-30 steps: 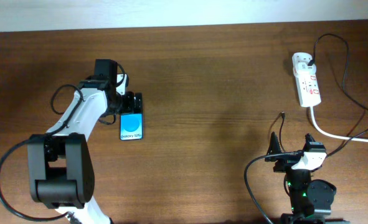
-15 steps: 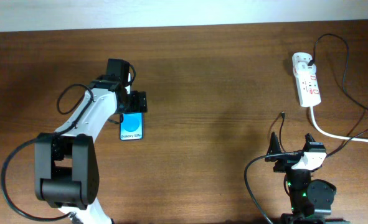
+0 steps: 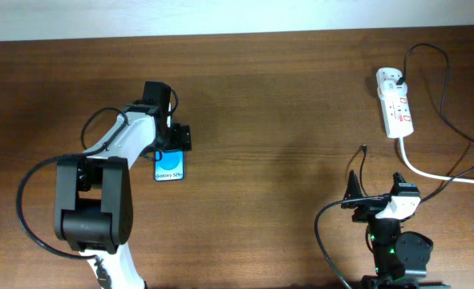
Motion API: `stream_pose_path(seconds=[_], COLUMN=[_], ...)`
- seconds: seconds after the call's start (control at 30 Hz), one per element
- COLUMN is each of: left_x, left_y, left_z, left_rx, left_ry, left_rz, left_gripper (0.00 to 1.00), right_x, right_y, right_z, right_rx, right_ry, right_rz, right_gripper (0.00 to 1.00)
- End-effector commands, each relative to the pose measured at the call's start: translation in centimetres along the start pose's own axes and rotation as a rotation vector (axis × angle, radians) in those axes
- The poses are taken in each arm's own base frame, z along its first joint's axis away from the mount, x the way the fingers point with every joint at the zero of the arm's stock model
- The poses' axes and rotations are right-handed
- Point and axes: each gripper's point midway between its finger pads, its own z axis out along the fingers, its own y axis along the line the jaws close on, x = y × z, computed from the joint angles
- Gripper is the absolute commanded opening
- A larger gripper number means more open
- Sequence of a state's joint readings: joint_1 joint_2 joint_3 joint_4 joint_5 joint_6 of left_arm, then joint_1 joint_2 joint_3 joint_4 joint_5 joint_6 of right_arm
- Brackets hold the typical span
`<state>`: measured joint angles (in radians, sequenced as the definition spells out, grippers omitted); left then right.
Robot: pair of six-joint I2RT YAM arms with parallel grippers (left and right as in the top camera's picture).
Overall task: Plug charger to phone and switch on socket
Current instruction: 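Lower the left gripper and grasp the phone's top edge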
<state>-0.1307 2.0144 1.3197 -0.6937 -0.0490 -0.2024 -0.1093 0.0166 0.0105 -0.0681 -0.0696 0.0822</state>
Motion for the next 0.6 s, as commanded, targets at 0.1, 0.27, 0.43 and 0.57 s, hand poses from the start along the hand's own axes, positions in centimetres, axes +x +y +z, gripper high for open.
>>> stream_pose_path(seconds=[0.1,0.27,0.43,0.57], left_x=[2.7,2.2,1.6,1.8], left_y=[0.4,0.3,-0.6,-0.5], left_z=[1.7,1.8,1.8,1.9], left_rx=[-0.012,-0.008,0.036,0.036], left_ry=[0.115,0.092,0.068,0.073], left_rz=[0.135,0.134,0.131,0.131], left_gripper=[0.99,0.99,0.90,0.83], right_x=[0.3,0.3,0.3,0.3], right_y=[0.0,0.0,0.0,0.0], right_z=[0.0,0.0,0.0,0.0], right_rx=[-0.001,-0.001,-0.001,-0.001], right_ry=[0.007,0.007,0.007,0.007], right_rz=[0.003,0.003,0.003,0.003], right_gripper=[0.98,0.98,0.99,0.98])
